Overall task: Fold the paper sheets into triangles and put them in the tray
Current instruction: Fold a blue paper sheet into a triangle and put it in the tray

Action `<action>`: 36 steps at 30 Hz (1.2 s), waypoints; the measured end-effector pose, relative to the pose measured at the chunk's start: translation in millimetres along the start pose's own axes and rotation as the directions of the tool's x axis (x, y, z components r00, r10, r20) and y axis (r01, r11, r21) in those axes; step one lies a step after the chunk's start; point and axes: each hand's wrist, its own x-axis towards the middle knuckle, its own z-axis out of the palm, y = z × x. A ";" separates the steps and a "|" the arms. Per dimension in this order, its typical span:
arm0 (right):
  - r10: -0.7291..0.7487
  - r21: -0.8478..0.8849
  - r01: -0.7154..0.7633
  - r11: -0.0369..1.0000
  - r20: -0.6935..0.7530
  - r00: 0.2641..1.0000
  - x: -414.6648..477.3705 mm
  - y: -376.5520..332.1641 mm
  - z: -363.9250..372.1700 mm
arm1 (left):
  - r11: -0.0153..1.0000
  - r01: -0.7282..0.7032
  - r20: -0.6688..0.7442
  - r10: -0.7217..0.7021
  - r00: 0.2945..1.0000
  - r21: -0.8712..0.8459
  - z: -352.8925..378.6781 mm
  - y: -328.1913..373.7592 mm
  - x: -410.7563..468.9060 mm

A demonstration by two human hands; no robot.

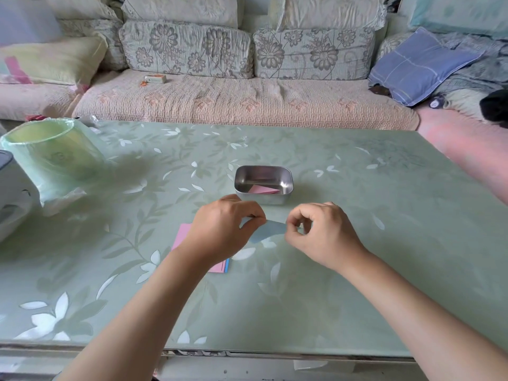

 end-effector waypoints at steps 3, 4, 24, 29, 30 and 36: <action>0.029 -0.004 -0.029 1.000 0.027 0.999 0.3 2.7 -1.6 | 0.999 0.042 -0.002 -0.042 0.999 0.022 -5.0 -7.8 1.4; 0.035 -0.001 -0.035 0.999 0.026 0.999 0.6 4.7 -1.8 | 0.998 0.059 -0.007 -0.059 0.998 0.028 -7.0 -10.8 2.0; -0.141 0.052 0.144 0.988 -0.052 0.989 3.3 -7.9 6.8 | 0.992 -0.118 -0.115 0.123 0.986 0.042 -3.4 11.0 -2.6; -0.145 0.084 0.147 0.986 -0.029 0.989 1.0 -11.0 5.0 | 0.998 -0.057 -0.021 0.057 0.998 -0.029 -2.7 14.0 -3.7; -0.136 0.100 0.138 0.985 -0.029 0.990 0.7 -11.2 4.3 | 0.998 -0.051 -0.012 0.051 0.999 -0.048 -4.1 13.0 -2.8; -0.068 0.201 0.068 0.977 -0.004 0.998 4.0 -7.1 -4.5 | 0.998 0.009 0.006 -0.009 1.000 -0.054 -12.8 0.0 -1.4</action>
